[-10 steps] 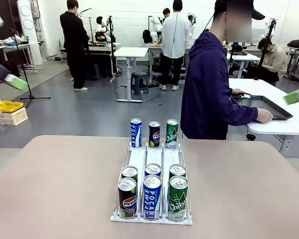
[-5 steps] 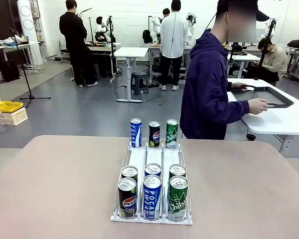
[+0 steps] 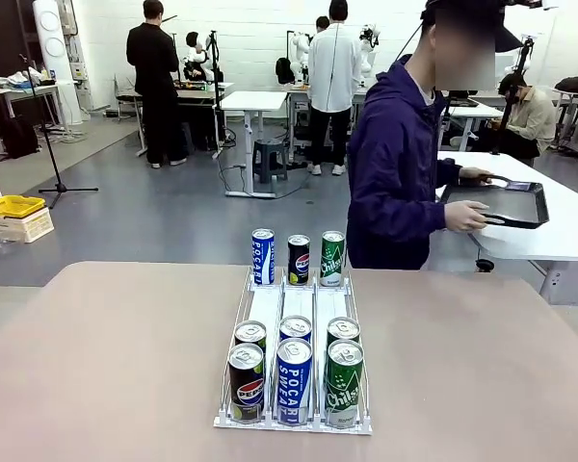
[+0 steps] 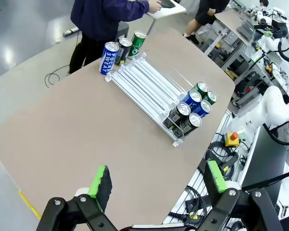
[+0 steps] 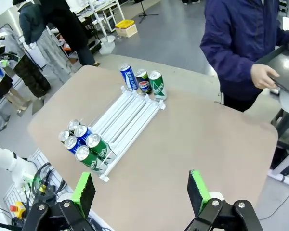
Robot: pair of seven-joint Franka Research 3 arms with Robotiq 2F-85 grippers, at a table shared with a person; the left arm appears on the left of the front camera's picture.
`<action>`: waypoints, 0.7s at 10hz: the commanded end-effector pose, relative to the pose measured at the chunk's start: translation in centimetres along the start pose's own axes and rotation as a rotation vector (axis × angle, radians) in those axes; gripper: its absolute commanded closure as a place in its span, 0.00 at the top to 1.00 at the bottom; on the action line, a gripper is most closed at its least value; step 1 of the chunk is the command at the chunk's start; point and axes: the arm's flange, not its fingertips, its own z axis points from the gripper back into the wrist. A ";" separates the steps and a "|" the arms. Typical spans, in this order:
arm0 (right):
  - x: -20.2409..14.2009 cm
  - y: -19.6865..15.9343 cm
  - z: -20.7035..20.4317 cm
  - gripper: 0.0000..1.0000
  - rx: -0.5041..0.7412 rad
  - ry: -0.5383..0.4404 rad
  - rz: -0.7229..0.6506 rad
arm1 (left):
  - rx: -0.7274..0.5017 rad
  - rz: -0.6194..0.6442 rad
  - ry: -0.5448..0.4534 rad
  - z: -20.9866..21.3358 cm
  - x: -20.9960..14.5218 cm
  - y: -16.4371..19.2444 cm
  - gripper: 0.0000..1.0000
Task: Retrieve and hand over the desired beverage to the person.
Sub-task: Pick up a can of the same type that the person held from the Automatic Can Dispenser.
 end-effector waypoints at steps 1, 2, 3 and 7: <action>-0.1 -0.2 -0.2 1.00 0.022 -0.004 0.004 | -0.014 -0.025 -0.015 0.3 -0.1 0.3 1.00; -0.1 -0.2 -0.2 1.00 0.022 -0.004 0.004 | -0.014 -0.025 -0.015 0.3 -0.1 0.3 1.00; -0.1 -0.2 -0.2 1.00 0.022 -0.004 0.004 | -0.014 -0.025 -0.015 0.3 -0.1 0.3 1.00; -0.1 -0.2 -0.2 1.00 0.022 -0.004 0.004 | -0.014 -0.025 -0.015 0.3 -0.1 0.3 1.00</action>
